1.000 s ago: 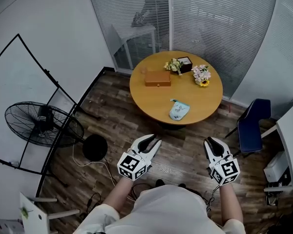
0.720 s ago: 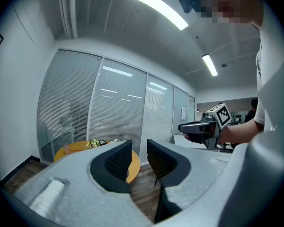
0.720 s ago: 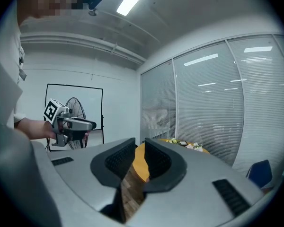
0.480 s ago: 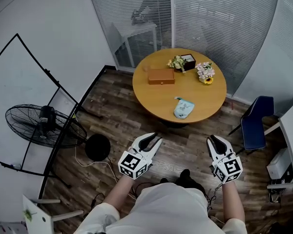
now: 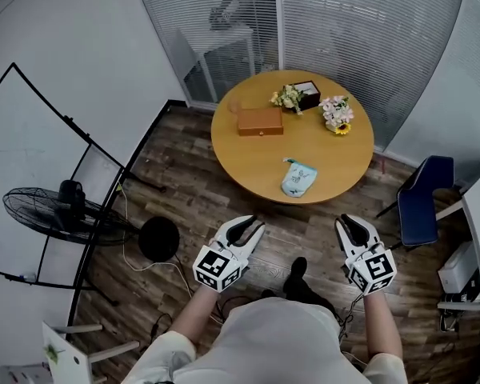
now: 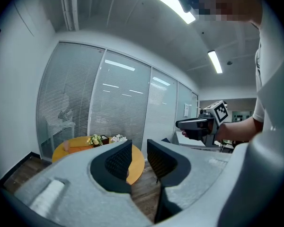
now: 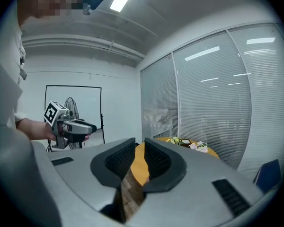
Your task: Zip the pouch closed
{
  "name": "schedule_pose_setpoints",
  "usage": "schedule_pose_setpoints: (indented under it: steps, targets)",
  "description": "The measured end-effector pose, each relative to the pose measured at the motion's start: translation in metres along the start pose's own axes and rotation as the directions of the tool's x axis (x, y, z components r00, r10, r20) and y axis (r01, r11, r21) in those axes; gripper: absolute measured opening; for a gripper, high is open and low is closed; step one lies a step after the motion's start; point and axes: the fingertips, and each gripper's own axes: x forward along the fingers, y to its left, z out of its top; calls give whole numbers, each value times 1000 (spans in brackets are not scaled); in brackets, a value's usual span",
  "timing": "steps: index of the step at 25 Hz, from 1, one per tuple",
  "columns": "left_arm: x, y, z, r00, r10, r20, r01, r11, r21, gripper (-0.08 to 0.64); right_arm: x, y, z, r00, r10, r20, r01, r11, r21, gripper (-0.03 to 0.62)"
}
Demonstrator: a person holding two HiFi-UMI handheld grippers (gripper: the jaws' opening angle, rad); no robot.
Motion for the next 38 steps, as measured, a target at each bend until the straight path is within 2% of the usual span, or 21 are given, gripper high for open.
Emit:
schedule_pose_setpoints:
  steps: [5, 15, 23, 29, 38]
  targets:
    - [48, 16, -3, 999, 1, -37, -1, 1000, 8, 110, 33, -44, -8, 999, 33, -24, -33, 999, 17, 61]
    - [142, 41, -6, 994, 46, -96, -48, 999, -12, 110, 91, -132, -23, 992, 119, -52, -116, 992, 53, 60]
    - [191, 58, -1, 992, 87, -89, -92, 994, -52, 110, 127, -175, -34, 981, 176, -80, -172, 983, 58, 60]
    - [213, 76, -5, 991, 84, -105, -93, 993, -76, 109, 150, -192, -40, 979, 178, -102, -170, 982, 82, 60]
    - [241, 134, -11, 993, 38, -116, -51, 992, -115, 109, 200, -211, -53, 978, 129, -164, -112, 988, 108, 60]
